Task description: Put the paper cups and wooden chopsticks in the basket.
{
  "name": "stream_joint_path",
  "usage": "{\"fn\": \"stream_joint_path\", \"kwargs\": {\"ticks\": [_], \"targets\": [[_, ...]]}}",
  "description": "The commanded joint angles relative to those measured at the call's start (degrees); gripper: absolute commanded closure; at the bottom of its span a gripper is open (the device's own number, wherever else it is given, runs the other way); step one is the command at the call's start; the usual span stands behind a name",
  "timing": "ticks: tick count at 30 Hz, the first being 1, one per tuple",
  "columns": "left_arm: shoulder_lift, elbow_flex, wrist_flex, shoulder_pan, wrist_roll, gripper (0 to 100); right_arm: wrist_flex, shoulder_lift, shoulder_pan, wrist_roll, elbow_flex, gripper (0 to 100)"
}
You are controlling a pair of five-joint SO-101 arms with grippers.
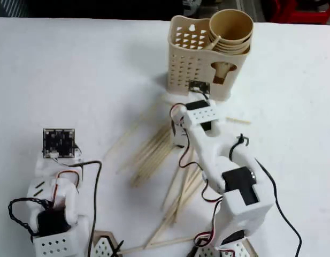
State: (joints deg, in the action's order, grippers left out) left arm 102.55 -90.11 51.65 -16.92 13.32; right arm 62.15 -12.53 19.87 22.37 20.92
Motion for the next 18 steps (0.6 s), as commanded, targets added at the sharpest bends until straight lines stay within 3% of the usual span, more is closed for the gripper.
{"fn": "stream_joint_path", "kwargs": {"ticks": [1, 7, 18], "targets": [[1.0, 0.4, -1.4, -0.4, 0.8, 98, -2.9, -2.2, 0.0, 0.1, -2.8, 74.8], [1.0, 0.4, -1.4, -0.3, 0.9, 98, -3.4, -6.7, -0.1, 0.0, -3.0, 98.7], [1.0, 0.4, -1.4, -0.3, 1.0, 98, 2.9, 1.7, -2.7, -0.1, -2.9, 98.1]]}}
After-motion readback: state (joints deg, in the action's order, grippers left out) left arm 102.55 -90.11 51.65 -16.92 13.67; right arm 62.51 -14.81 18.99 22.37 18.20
